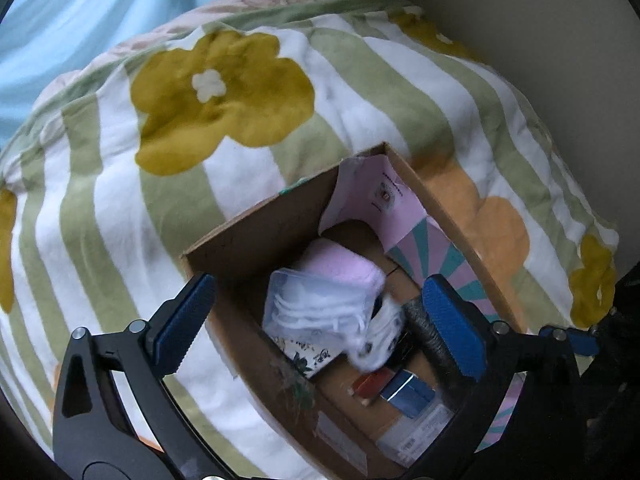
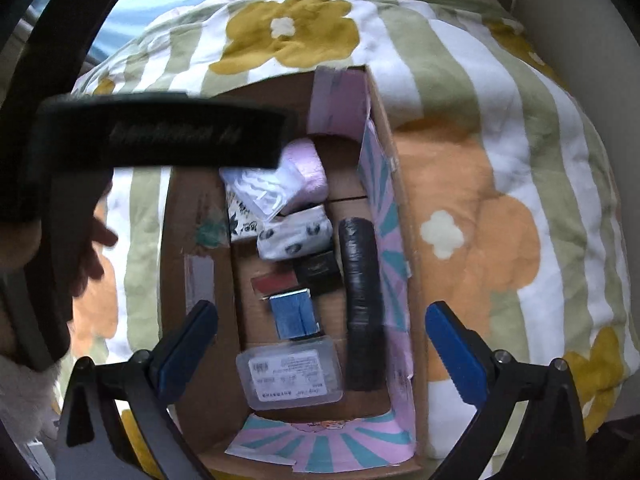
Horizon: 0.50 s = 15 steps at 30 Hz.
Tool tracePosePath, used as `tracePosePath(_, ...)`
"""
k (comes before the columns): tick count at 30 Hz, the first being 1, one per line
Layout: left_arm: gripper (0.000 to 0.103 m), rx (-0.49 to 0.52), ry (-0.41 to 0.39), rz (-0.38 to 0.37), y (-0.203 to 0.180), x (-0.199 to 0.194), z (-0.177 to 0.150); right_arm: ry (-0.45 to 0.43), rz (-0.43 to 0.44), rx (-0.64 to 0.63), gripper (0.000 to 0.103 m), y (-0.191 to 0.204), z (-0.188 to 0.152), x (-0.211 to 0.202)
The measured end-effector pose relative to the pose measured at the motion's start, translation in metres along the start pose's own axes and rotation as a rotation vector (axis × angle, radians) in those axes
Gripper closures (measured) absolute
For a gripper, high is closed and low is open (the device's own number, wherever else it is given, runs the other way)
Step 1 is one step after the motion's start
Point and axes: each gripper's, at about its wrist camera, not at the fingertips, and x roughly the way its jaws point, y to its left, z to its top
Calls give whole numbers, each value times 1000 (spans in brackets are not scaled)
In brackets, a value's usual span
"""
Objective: Organize objects
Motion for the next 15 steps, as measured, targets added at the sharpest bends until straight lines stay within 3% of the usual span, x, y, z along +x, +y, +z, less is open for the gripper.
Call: tracePosePath(15,0,52,38,22,-6,-3,-7,-26,11,30,0,1,-2,-2)
